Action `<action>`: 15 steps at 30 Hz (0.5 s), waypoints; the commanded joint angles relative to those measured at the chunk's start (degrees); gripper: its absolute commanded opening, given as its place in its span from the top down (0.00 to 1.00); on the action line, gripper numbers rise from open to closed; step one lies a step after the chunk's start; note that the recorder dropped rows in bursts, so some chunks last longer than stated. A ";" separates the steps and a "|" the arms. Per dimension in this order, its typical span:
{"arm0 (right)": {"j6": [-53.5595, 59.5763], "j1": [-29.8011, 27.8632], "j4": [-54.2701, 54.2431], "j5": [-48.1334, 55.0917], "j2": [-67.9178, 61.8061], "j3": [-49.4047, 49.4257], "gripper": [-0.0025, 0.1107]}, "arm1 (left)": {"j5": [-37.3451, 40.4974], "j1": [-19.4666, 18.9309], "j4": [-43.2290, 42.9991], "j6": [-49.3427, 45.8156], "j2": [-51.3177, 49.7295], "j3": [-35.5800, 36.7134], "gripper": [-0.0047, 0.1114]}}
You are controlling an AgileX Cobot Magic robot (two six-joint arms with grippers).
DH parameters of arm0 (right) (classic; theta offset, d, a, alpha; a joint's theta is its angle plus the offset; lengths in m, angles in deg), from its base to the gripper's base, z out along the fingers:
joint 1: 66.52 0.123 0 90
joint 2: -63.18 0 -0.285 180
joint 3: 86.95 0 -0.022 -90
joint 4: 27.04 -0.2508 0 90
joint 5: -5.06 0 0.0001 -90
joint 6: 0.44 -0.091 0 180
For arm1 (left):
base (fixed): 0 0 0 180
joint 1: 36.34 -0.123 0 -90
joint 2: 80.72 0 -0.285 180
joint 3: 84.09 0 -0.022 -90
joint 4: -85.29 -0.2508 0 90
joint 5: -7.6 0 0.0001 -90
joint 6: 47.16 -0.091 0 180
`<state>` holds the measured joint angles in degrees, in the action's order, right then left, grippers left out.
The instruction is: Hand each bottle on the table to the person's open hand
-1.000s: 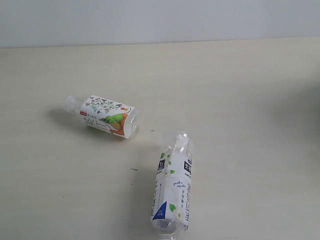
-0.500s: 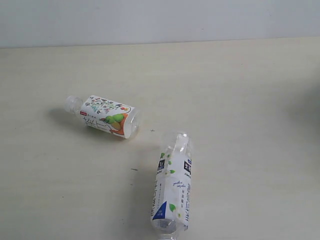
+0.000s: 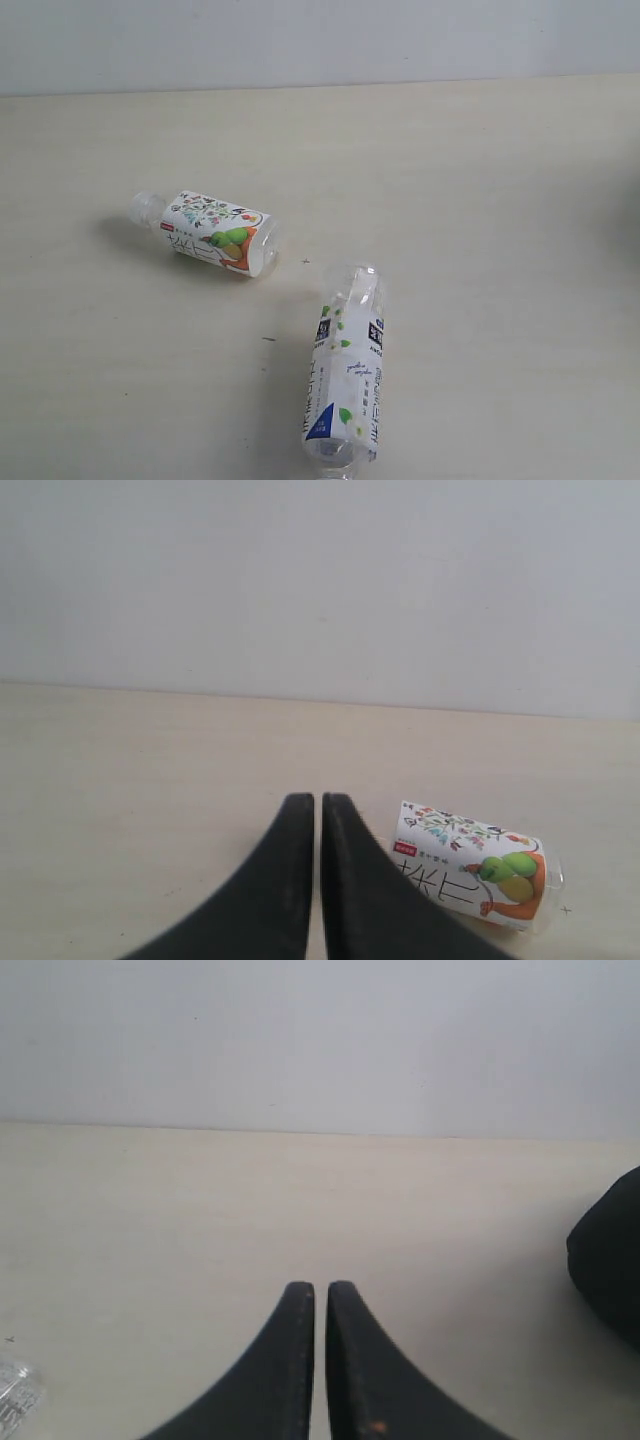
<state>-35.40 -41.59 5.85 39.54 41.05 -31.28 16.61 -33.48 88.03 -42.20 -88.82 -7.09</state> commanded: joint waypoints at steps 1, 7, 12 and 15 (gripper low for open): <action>-1.73 0.06 -3.29 -0.78 0.26 1.27 0.92 | -0.27 0.12 0.26 -0.26 0.31 0.21 0.91; -1.07 0.07 -6.63 2.10 0.26 1.27 0.92 | -0.27 0.12 0.26 -0.26 0.31 0.21 0.91; -2.10 0.07 -4.19 2.01 0.15 1.27 0.92 | -0.27 0.12 0.26 -0.26 0.31 0.21 0.91; -2.10 0.07 -0.62 -1.11 -0.21 1.27 0.92 | -0.27 0.12 0.26 -0.26 0.31 0.21 0.91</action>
<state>-37.43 -41.59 1.48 41.49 41.05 -30.19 16.61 -33.48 88.03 -42.20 -88.82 -7.09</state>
